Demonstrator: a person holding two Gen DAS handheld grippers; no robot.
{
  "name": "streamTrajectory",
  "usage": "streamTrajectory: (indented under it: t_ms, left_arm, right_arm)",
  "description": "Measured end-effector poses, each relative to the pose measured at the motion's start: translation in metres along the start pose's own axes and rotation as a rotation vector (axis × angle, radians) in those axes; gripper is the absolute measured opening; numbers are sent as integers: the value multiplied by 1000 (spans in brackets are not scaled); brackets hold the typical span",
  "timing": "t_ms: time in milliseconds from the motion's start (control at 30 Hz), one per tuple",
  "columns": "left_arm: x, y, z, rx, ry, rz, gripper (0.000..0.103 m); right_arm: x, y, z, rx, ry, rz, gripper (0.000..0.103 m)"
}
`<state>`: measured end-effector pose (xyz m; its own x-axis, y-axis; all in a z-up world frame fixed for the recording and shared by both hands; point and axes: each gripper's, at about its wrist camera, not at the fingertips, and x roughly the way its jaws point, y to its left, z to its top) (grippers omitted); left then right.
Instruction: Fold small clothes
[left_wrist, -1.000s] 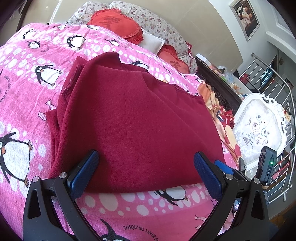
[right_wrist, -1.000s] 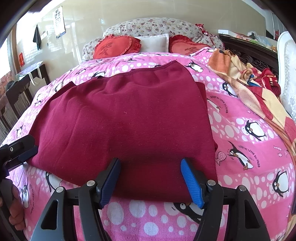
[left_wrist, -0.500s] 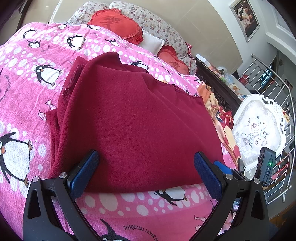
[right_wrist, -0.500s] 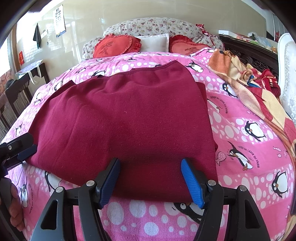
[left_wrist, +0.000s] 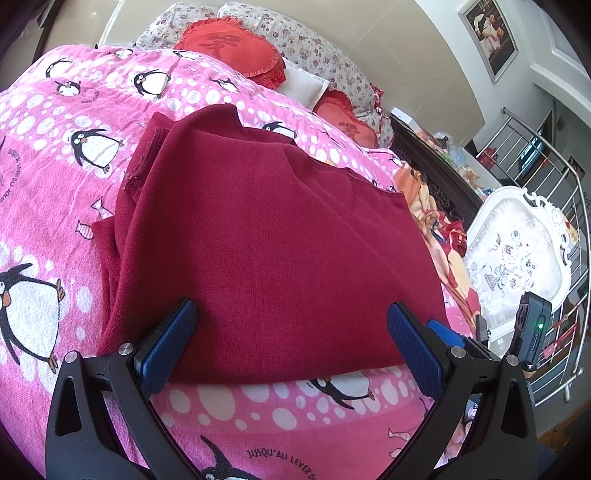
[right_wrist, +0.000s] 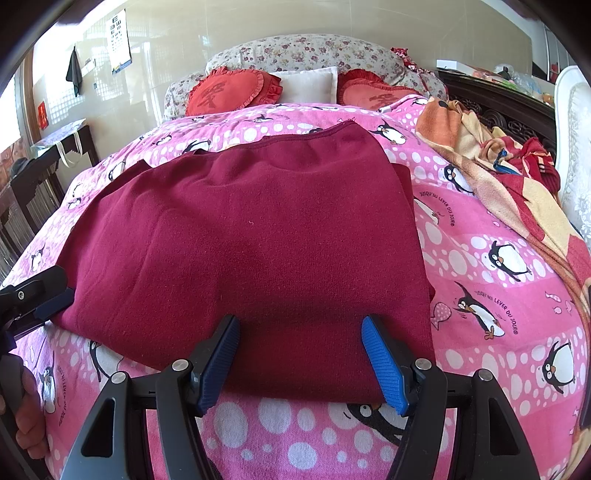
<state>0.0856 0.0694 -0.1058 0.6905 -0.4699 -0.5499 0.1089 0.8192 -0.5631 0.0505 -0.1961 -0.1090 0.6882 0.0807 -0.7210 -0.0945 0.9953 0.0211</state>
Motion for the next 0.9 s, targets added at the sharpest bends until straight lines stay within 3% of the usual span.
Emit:
streamTrajectory:
  t_ms: [900]
  left_arm:
    - [-1, -1, -2, 4, -2, 6, 102]
  right_arm:
    - [0, 1, 0, -2, 0, 0, 67]
